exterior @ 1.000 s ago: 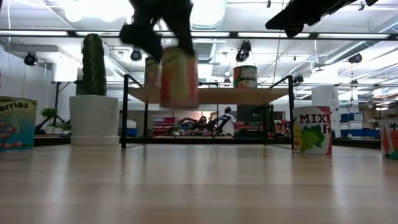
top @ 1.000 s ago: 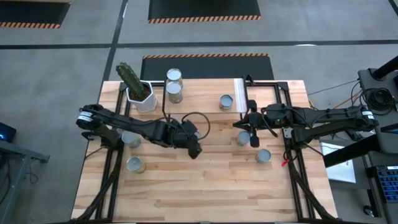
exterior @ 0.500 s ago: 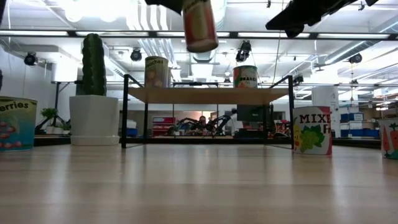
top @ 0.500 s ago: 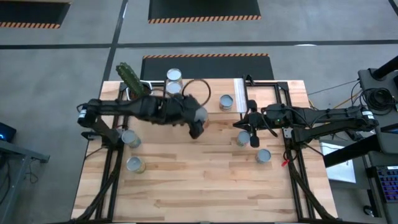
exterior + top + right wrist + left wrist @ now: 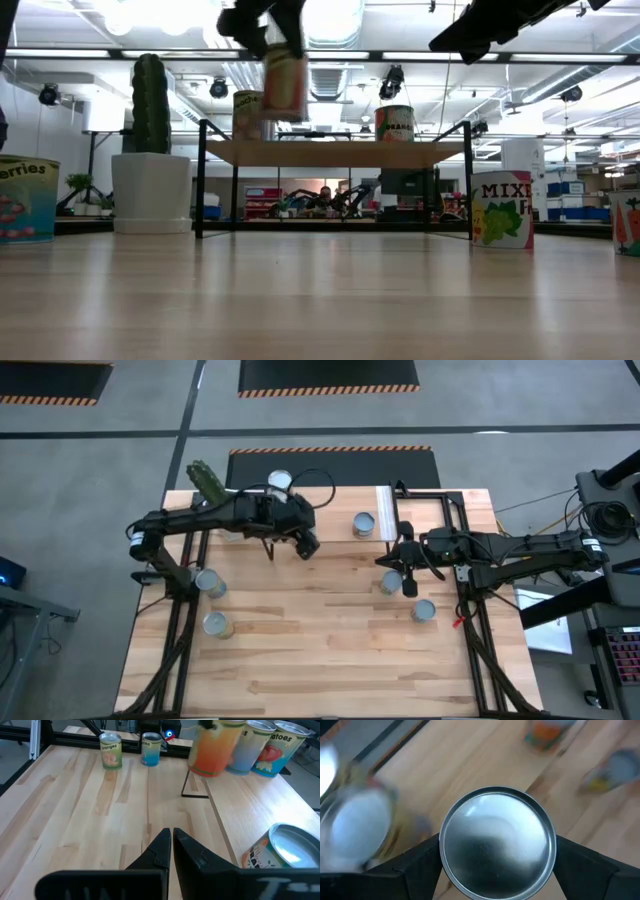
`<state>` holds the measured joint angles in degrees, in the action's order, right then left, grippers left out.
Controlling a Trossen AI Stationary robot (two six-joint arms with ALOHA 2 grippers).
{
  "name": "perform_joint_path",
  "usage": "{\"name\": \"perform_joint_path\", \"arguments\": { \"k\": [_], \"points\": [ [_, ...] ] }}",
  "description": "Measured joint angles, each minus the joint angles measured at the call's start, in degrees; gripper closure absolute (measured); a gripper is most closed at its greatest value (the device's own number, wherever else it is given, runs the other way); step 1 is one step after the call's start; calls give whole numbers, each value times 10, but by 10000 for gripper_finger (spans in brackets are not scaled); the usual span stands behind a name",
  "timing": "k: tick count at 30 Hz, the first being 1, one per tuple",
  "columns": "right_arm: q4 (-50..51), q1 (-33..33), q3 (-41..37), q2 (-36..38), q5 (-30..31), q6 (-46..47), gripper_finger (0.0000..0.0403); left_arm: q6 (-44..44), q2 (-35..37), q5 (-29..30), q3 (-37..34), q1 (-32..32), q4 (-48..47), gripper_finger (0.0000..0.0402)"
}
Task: Pick and place cans onto a shelf
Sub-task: Put the canned pineapple on the shelf
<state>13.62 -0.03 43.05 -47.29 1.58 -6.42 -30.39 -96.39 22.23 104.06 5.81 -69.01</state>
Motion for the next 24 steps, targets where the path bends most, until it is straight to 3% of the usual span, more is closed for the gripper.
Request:
{"name": "perform_joint_path", "arguments": {
  "k": [6, 13, 24],
  "points": [
    [2, 0, 0, 0, 0, 8, 394, -91, 0, 65, -11, -6, -66, 92],
    [7, 0, 0, 0, 0, 9, 394, -107, 0, 71, -34, -7, -4, 92],
    [10, 0, 0, 0, 0, 13, 394, -121, 0, 99, -45, -4, 15, 92]
  ]
}}
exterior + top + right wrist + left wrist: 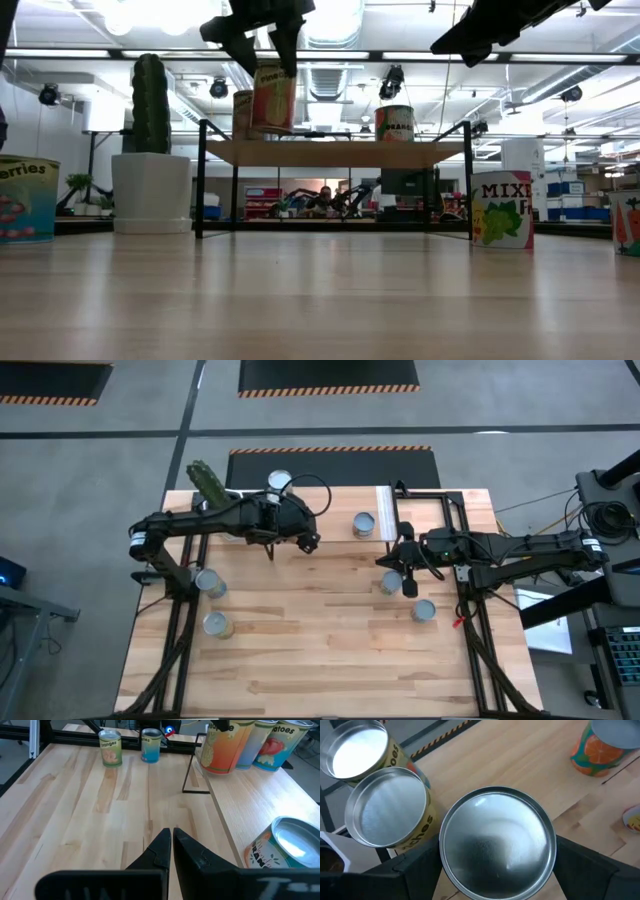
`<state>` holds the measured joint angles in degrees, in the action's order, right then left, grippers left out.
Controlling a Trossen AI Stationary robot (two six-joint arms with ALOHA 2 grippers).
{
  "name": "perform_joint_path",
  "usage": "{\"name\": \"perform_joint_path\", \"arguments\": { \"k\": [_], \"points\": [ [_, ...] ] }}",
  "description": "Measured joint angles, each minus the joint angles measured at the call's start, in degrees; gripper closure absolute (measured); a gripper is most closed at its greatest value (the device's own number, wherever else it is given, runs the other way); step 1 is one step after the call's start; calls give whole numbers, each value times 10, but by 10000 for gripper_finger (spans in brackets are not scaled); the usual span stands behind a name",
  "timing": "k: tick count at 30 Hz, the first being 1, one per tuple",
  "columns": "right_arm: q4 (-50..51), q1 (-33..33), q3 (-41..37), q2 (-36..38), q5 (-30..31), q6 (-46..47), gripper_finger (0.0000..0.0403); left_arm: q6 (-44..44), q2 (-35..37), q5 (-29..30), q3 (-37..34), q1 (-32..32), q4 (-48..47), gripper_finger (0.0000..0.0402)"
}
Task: Pick and place cans onto a shelf
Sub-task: Put the canned pineapple on the shelf
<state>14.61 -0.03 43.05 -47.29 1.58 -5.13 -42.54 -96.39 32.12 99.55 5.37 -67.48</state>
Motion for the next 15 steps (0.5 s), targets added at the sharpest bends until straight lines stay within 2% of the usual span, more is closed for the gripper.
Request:
{"name": "perform_joint_path", "arguments": {
  "k": [15],
  "points": [
    [0, 0, 0, 0, 0, 2, 394, 30, -20, 4, 0, 2, 21, 63]
  ]
}}
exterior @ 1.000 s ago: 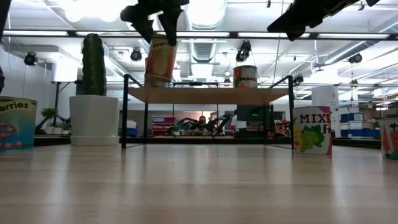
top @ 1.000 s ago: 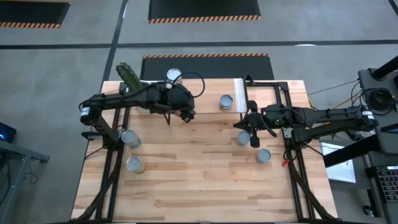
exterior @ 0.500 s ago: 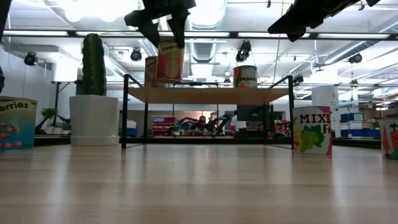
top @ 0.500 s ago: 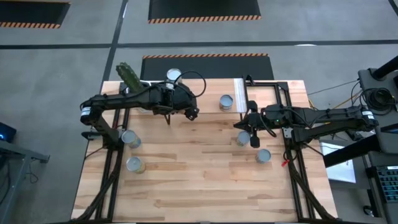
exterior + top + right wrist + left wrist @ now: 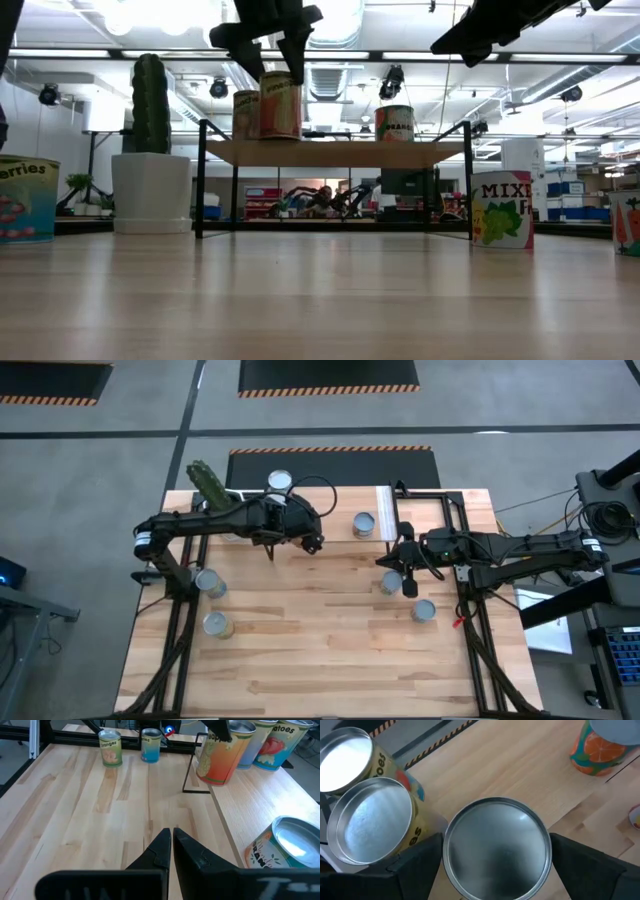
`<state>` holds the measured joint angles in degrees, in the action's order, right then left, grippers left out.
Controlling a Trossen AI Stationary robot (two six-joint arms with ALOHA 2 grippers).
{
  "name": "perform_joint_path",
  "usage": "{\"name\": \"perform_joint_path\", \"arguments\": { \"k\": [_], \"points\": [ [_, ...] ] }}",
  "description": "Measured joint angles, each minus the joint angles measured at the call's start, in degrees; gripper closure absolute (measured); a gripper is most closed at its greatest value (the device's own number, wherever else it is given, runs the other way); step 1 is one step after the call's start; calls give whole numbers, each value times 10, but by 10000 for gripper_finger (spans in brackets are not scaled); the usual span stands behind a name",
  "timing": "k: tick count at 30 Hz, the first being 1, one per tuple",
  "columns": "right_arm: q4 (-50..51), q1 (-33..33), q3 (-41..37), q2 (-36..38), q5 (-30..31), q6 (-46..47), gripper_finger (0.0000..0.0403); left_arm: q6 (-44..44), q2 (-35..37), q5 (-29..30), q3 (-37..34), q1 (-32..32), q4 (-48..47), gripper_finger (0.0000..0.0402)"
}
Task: Pick and place cans onto a shelf
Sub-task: Put the canned pineapple on the shelf
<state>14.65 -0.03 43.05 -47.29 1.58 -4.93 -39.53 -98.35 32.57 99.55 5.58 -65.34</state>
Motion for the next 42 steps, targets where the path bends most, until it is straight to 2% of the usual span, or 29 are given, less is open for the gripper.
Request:
{"name": "perform_joint_path", "arguments": {
  "k": [7, 15, 19, 22, 30, 33, 37, 42],
  "points": [
    [0, 0, 0, 0, 0, -1, 394, 15, 0, 28, 0, 0, 3, 62],
    [0, 0, 0, 0, 0, -1, 394, 52, 11, 30, 0, -4, 4, 62],
    [-1, 0, 0, 0, 0, -1, 394, 93, 23, 31, 0, -26, 4, 62],
    [-4, 0, 0, -1, 0, 4, 394, 136, 32, 46, 1, -63, 8, 64],
    [-46, 0, 0, -28, 0, 20, 394, 234, 35, 208, -4, -227, 7, 85],
    [-71, 0, 0, -51, 0, 21, 394, 271, 43, 225, -24, -287, 10, 102],
    [-88, 0, 15, -89, 0, 28, 394, 318, 77, 222, -90, -360, 75, 136],
    [-91, -7, 68, -144, 0, 24, 394, 370, 137, 256, -195, -420, 231, 208]
  ]
}}
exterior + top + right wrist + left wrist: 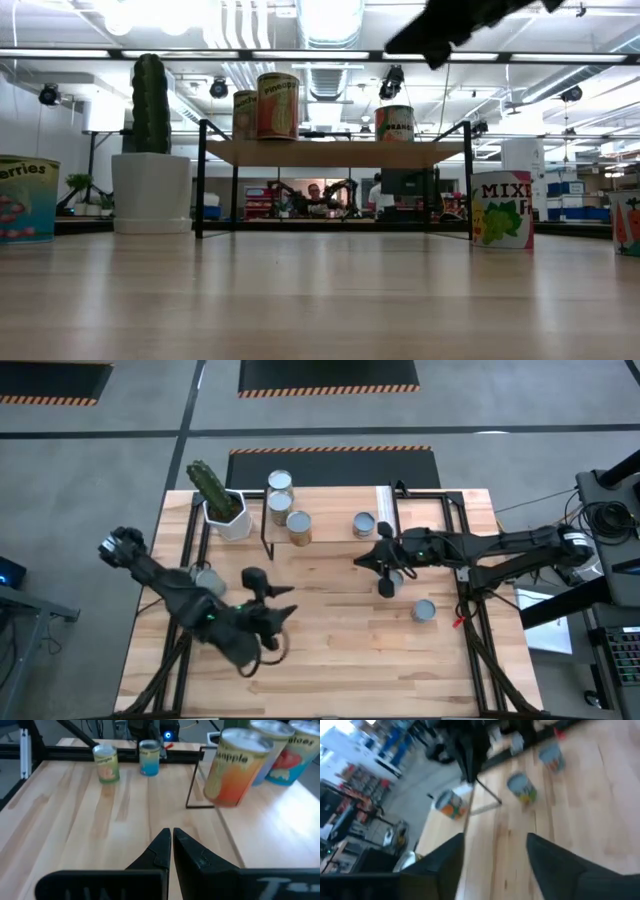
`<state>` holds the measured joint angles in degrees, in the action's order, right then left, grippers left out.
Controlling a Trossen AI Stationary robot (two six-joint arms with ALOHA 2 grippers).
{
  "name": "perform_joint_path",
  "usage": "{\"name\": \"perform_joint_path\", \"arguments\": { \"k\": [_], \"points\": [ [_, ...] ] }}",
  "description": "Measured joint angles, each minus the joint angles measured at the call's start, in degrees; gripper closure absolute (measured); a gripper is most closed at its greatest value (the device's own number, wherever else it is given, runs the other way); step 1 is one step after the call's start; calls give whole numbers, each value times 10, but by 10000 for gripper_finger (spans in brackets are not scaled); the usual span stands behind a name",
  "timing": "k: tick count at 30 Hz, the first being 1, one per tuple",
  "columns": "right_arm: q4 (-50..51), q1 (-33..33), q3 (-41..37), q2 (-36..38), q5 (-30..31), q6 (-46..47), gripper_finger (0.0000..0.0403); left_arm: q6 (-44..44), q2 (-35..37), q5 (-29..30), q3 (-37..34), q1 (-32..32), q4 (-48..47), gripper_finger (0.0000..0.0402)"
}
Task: Pick and place cans onto a shelf
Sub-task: Put the canned pineapple on the shelf
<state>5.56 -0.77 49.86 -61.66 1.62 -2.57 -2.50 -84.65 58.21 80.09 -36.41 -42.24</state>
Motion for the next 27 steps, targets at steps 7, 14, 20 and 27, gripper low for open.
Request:
{"name": "perform_joint_path", "arguments": {
  "k": [7, 14, 20, 27],
  "points": [
    [54, -39, 111, -88, 0, -15, 394, 47, 100, 38, -133, -19, 170, 367],
    [80, -79, 208, -186, 1, -43, 394, 100, 204, 62, -242, -12, 305, 377],
    [80, -104, 264, -251, 0, -59, 394, 106, 279, 114, -293, -12, 331, 398],
    [80, -113, 296, -298, 0, -63, 394, 102, 329, 114, -319, -13, 332, 399]
  ]
}}
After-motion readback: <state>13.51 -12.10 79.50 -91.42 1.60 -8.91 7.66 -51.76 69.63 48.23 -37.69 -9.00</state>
